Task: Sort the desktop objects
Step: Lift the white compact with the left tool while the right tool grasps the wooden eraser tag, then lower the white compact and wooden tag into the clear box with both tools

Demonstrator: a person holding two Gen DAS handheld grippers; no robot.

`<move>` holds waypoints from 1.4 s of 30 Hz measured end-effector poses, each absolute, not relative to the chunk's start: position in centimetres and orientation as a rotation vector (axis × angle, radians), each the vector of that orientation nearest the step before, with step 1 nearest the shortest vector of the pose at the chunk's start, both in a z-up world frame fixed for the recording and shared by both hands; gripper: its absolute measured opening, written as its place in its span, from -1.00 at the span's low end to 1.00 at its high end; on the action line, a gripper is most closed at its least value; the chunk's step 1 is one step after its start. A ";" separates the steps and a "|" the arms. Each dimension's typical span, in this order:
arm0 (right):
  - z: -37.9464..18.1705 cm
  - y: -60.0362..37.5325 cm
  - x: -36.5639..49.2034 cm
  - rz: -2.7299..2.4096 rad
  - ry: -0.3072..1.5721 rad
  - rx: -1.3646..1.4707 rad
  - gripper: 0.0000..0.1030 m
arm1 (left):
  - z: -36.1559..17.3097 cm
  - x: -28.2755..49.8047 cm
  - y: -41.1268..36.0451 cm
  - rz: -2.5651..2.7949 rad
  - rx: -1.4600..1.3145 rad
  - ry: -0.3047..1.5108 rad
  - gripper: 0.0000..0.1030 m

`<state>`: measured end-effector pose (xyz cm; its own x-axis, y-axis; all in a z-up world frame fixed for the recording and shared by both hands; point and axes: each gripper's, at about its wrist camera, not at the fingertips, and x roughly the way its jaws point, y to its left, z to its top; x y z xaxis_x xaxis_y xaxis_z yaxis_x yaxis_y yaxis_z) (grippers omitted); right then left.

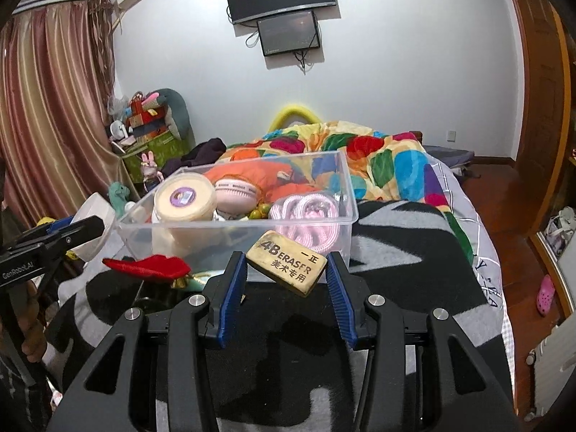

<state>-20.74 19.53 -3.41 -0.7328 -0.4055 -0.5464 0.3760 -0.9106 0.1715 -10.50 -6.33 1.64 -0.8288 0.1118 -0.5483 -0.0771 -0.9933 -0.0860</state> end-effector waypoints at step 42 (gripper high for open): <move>-3.6 16.7 -28.6 -2.589 -0.064 0.880 -0.19 | -6.7 -11.1 -9.1 2.936 -1.310 0.058 0.26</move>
